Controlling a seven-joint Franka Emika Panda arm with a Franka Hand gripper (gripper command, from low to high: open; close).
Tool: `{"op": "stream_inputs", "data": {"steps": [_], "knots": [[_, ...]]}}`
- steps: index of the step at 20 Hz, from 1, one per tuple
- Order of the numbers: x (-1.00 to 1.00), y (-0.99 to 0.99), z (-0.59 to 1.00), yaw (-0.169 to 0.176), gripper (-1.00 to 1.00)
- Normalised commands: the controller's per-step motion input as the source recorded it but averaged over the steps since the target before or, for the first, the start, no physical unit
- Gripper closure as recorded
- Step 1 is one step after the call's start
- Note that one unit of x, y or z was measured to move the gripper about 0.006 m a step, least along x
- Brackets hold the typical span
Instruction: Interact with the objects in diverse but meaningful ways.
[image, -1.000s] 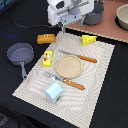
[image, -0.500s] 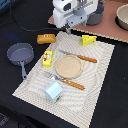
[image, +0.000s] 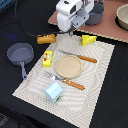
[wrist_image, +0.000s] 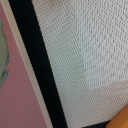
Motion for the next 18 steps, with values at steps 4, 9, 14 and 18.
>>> {"op": "stream_inputs", "data": {"steps": [4, 9, 14, 18], "knots": [[0.49, -0.01, 0.18, 0.092, -1.0], [0.71, -0.03, 0.32, 0.026, -1.0], [0.83, -0.05, 0.33, -0.014, -1.0], [0.86, -0.09, 0.27, -0.003, -1.0]]}}
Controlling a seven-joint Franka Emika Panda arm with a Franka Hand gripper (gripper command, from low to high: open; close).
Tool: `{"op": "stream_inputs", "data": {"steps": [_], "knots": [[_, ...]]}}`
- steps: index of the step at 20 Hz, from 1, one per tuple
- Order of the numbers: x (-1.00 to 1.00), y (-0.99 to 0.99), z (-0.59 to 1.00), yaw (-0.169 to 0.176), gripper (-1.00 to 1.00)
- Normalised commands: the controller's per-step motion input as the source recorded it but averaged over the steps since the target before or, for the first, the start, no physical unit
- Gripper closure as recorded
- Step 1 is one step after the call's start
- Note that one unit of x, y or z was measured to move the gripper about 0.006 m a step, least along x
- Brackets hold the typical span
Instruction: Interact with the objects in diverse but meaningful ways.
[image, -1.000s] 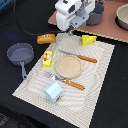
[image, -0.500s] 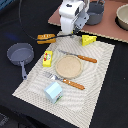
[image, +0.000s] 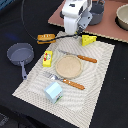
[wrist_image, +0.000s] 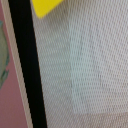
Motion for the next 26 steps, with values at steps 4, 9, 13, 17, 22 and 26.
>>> {"op": "stream_inputs", "data": {"steps": [4, 9, 13, 17, 22, 26], "knots": [[0.86, -0.07, 0.18, 0.0, -1.0], [0.7, -0.01, 0.02, 0.018, -1.0], [0.46, 0.0, 0.06, 0.111, -1.0], [0.38, 0.0, 0.2, 0.117, -1.0], [0.26, 0.0, 0.29, 0.107, -1.0], [0.33, 0.06, 0.29, 0.067, -1.0]]}}
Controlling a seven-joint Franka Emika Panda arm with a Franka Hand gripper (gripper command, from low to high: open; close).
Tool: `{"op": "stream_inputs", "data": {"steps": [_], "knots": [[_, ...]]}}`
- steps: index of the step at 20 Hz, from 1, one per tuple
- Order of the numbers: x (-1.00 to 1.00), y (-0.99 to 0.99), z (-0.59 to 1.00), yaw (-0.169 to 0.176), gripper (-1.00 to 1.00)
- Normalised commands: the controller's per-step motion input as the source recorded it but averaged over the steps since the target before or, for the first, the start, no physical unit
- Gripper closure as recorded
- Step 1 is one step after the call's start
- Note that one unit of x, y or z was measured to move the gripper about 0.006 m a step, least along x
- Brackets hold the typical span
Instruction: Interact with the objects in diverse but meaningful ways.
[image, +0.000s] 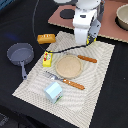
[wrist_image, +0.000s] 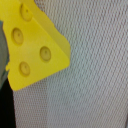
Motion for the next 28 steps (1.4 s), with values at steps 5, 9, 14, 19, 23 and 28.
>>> {"op": "stream_inputs", "data": {"steps": [5, 9, 14, 19, 23, 28], "knots": [[0.27, 0.23, 0.13, 0.024, -1.0], [0.03, 0.3, 0.0, 0.033, -1.0], [0.0, 0.32, 0.0, 0.038, -1.0], [0.0, 0.25, 0.0, 0.042, -1.0], [0.04, 0.25, 0.0, 0.039, -1.0], [0.03, 0.27, 0.0, 0.051, -1.0]]}}
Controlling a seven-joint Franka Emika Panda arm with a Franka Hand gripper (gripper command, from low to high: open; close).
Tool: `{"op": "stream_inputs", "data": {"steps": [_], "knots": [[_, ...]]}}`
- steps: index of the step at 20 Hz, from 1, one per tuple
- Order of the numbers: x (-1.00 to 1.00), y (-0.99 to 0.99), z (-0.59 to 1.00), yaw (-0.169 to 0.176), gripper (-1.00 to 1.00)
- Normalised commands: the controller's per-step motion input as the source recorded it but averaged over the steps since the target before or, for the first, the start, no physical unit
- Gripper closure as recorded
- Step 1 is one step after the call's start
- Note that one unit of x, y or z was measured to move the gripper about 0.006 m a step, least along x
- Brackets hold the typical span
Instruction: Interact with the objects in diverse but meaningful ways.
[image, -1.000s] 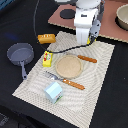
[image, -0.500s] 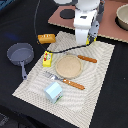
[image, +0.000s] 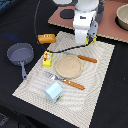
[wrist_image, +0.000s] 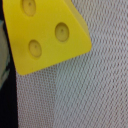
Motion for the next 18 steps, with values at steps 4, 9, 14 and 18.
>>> {"op": "stream_inputs", "data": {"steps": [4, 9, 14, 18], "knots": [[0.03, 0.33, 0.0, 0.062, -1.0], [0.05, 0.32, 0.0, 0.05, -1.0], [0.11, 0.23, 0.0, 0.015, -1.0], [0.13, 0.2, 0.0, 0.024, -1.0]]}}
